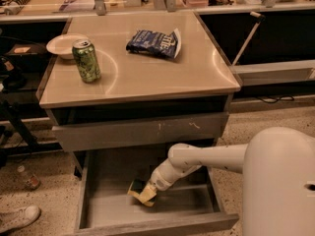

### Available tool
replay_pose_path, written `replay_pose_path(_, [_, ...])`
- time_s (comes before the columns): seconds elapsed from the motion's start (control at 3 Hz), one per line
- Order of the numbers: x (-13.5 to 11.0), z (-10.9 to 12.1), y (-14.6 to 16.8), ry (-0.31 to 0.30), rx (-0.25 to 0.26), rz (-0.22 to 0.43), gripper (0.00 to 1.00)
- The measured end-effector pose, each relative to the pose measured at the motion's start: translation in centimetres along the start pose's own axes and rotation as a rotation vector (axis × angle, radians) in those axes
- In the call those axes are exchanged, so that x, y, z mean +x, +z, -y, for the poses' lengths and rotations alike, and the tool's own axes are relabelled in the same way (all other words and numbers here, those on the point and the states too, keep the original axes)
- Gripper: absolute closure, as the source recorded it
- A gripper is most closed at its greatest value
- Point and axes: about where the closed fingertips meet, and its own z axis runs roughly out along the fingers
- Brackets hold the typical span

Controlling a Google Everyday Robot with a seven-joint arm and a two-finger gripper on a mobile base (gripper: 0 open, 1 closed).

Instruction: Place sponge into middle drawer

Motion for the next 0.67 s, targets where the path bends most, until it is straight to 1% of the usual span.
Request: replay_pose_path(0.67, [0.00,0.00,0.01,0.000,0.000,0.000,0.35])
